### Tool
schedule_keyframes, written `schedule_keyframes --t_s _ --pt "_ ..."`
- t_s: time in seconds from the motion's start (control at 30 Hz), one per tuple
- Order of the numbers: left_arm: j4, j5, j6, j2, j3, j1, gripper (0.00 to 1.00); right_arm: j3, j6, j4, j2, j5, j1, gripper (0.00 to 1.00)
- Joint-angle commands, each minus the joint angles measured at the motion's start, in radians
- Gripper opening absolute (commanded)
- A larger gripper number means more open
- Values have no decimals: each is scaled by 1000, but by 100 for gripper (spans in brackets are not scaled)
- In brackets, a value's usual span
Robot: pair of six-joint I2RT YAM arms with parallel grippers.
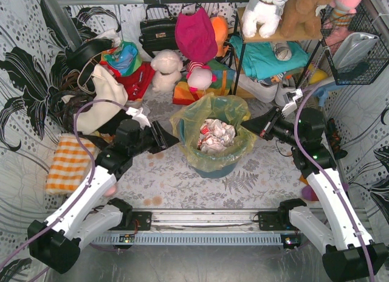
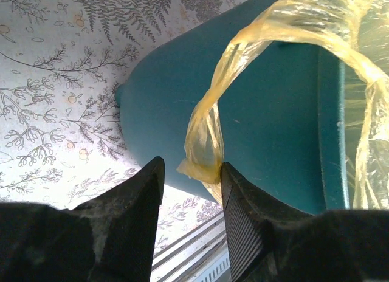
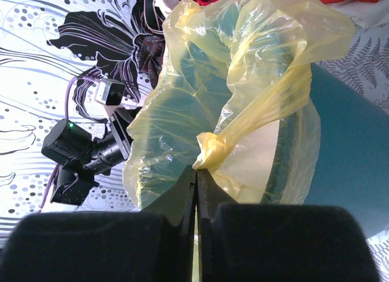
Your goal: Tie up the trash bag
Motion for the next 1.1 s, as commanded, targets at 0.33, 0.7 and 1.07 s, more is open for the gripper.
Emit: schedule_keyframes --t_s 0.33,0.7,1.07 --pt "185 54 -27 57 -44 3 65 30 -24 2 -23 12 9 0" --pt "39 -9 77 143 12 3 51 25 -23 0 -19 13 9 0" --pt "-82 -117 114 97 91 3 11 37 -29 -10 -12 14 8 0"
